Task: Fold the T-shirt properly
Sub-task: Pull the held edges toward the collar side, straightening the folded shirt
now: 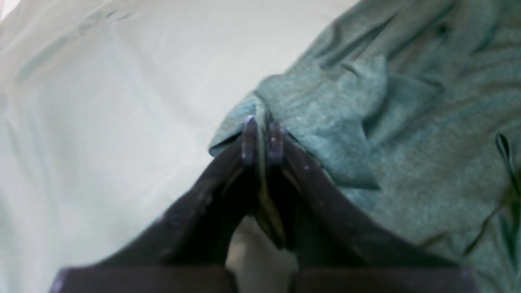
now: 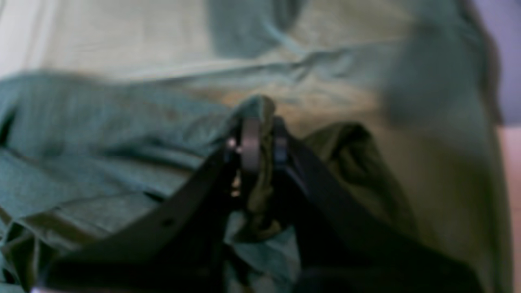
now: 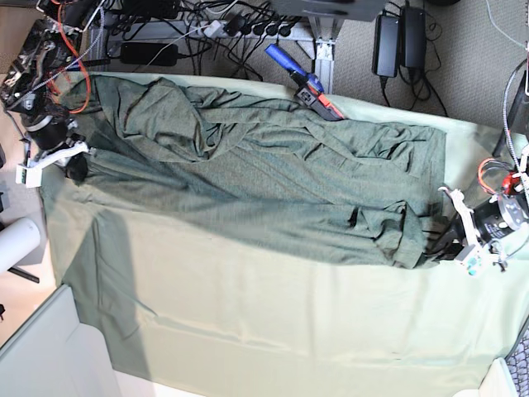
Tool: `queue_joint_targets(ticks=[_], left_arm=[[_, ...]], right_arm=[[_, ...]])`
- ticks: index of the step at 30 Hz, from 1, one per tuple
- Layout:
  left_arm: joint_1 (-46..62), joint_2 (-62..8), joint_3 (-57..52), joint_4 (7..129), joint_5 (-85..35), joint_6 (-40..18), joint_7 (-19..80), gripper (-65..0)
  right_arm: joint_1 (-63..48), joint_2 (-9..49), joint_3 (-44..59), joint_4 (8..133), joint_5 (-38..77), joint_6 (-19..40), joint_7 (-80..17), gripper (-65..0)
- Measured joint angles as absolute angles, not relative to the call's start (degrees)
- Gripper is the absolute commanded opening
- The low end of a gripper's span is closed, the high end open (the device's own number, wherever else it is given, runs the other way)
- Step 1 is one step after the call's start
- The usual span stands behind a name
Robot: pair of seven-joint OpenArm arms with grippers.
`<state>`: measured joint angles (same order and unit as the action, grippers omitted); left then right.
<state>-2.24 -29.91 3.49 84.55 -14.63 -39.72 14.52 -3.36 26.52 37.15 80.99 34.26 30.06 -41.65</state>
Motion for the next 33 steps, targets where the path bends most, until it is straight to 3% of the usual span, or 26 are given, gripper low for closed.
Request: queue_joint_targets(ticks=[23, 28, 29, 31, 33], left_arm=[[7.81, -33.32, 3.49, 92.01, -14.98, -39.92, 14.52, -65.0], [8.75, -33.34, 3.49, 92.03, -14.94, -39.92, 16.12, -36.7], [8.99, -33.34, 3.49, 92.03, -14.81, -39.92, 16.27, -31.7], [9.56, -33.34, 3.49, 92.03, -14.9, -39.92, 16.32, -25.8], [10.0, -33.32, 3.49, 92.03, -15.55, -39.9, 20.73, -25.7]], right_arm=[[-5.1, 28.91, 37.15, 78.24, 30.74, 30.26, -39.9, -65.0], [-5.1, 28.91, 37.15, 75.46, 30.63, 30.26, -39.03, -65.0], [-5.1, 28.91, 37.15, 74.85, 30.65, 30.26, -38.5, -63.2], [-5.1, 28.91, 37.15, 73.6, 30.59, 30.26, -38.5, -44.3], [-5.1, 28.91, 37.15, 72.25, 30.57, 30.24, -38.15, -30.5]])
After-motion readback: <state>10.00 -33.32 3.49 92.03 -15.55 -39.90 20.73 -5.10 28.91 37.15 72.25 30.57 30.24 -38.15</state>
